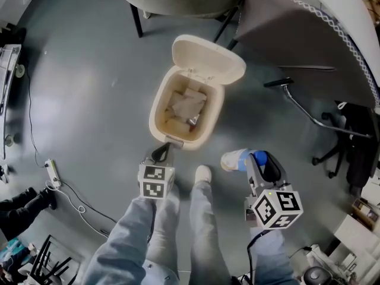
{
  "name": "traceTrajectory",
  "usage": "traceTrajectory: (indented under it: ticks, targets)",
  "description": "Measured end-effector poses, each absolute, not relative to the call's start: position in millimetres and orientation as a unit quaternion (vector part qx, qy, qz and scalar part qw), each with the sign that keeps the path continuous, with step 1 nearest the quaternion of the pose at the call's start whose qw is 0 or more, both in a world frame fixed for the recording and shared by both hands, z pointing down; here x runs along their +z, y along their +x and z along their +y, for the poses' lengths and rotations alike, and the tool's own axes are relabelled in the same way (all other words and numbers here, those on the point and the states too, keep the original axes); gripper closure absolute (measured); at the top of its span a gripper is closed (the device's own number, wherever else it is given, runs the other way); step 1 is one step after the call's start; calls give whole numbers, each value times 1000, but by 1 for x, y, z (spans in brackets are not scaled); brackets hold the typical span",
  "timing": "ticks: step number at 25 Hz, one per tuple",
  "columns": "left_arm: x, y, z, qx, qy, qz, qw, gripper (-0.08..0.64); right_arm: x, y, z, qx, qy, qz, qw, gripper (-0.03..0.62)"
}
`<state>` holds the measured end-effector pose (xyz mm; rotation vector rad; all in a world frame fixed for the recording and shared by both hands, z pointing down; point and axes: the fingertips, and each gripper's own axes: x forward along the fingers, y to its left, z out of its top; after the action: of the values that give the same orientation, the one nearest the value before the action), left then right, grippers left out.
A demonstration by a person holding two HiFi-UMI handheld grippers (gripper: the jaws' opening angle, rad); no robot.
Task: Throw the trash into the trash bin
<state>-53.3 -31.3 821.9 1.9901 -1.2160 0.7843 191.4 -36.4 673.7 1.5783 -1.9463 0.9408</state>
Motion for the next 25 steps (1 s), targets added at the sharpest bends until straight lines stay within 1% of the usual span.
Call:
traceTrajectory:
  ticks: [3, 6, 13, 19, 25]
  targets:
    - [821, -52, -34, 307, 766, -460, 327, 551, 669, 194, -39, 338, 577, -707, 231, 394]
    - [809, -55, -38, 300, 761, -467, 336, 551, 661, 191, -40, 333, 577, -710, 229, 394]
    - [735, -76, -47, 260, 759, -505, 318, 551, 611, 165, -54, 306, 563, -734, 224, 394]
    - [644, -134, -46, 223, 731, -569, 303, 551, 564, 115, -68, 282, 525, -769, 232, 394]
    - [615, -186, -45, 208, 699, -613, 303, 551, 553, 69, -81, 277, 490, -792, 235, 394]
